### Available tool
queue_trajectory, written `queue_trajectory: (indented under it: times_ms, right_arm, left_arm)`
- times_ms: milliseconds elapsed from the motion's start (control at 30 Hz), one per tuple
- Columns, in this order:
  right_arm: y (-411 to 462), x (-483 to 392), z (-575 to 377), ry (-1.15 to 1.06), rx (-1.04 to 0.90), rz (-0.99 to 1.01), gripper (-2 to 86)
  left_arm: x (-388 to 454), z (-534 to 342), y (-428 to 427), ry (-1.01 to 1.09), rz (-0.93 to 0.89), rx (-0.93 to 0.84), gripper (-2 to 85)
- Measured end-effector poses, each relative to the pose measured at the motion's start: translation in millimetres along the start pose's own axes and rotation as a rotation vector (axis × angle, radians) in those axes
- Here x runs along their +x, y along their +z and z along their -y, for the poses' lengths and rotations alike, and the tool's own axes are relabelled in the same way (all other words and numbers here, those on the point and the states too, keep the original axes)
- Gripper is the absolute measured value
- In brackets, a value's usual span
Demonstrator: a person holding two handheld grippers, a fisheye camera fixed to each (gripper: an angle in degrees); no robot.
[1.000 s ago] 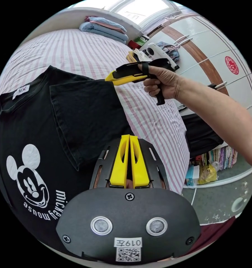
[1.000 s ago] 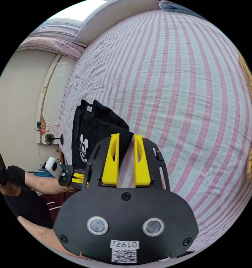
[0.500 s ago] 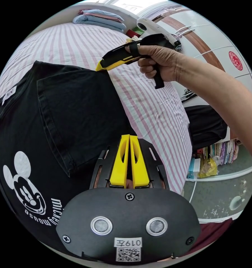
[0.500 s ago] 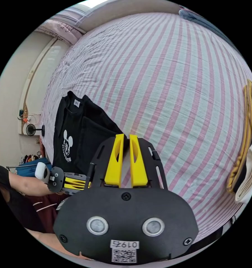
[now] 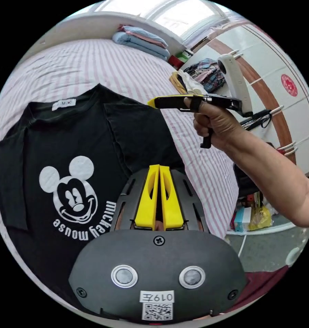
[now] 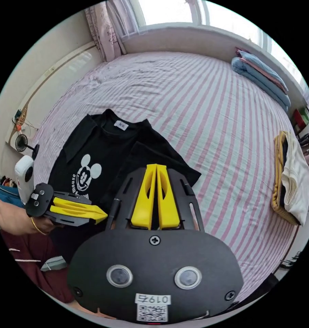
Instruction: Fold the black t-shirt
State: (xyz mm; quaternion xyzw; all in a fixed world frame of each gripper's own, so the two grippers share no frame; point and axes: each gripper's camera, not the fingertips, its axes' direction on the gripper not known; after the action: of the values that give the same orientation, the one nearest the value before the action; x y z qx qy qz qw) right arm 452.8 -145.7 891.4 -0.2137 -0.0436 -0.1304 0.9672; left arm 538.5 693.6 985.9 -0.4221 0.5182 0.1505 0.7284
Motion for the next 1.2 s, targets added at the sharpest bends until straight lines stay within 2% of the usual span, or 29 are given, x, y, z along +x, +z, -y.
queue_trajectory:
  times_ms: [133,167,267,367,467,567,700,833,900,1100,1200]
  right_arm:
    - [-17.4,-85.3,-37.5,-0.094,-0.015,-0.052,-0.7]
    - [-18.8,-93.0,-43.3,-0.097,-0.017,-0.055,-0.7]
    - [-25.7,-110.4,-61.8,-0.052,-0.011,-0.093,-0.8]
    - [-30.8,-111.2,-59.8,-0.028,-0.018,-0.159,-0.9]
    - [-26.6,-94.6,-51.5,0.067,-0.057,-0.188,-0.9]
    - [-21.6,-83.0,-41.3,0.121,-0.095,-0.211,-0.9]
    - [-12.8,-80.3,-28.6,0.126,-0.190,-0.211,-0.7]
    - [-45.3,-117.1,12.2,-0.016,0.050,-0.161,0.5]
    - [-41.5,-126.2,40.5,-0.079,0.067,-0.191,5.0]
    - [-11.1,-86.7,139.3,-0.213,-0.089,-0.122,7.5]
    - [-2.0,-73.1,174.0,-0.303,-0.155,-0.102,11.5]
  left_arm:
    - [-12.6,-61.5,-48.6,0.120,0.242,-0.017,0.6]
    - [-29.9,-78.9,-63.9,0.087,0.296,-0.009,0.6]
    - [-96.3,-104.8,-100.7,-0.060,0.311,0.054,0.6]
    - [-162.3,-102.8,-121.9,-0.140,0.384,0.102,0.6]
    - [-216.3,-83.5,-120.9,-0.151,0.446,0.070,0.6]
    - [-260.0,-68.3,-102.1,-0.151,0.449,-0.044,0.6]
    - [-282.0,-63.6,-91.4,-0.108,0.445,-0.088,0.7]
    - [-268.0,-38.3,-108.3,0.014,0.431,0.095,1.0]
    - [-269.9,-12.4,-103.3,0.061,0.404,0.127,1.2]
    - [-330.9,97.6,-72.7,0.189,0.255,0.066,4.5]
    - [-348.8,139.8,-57.5,0.351,0.246,-0.026,6.6]
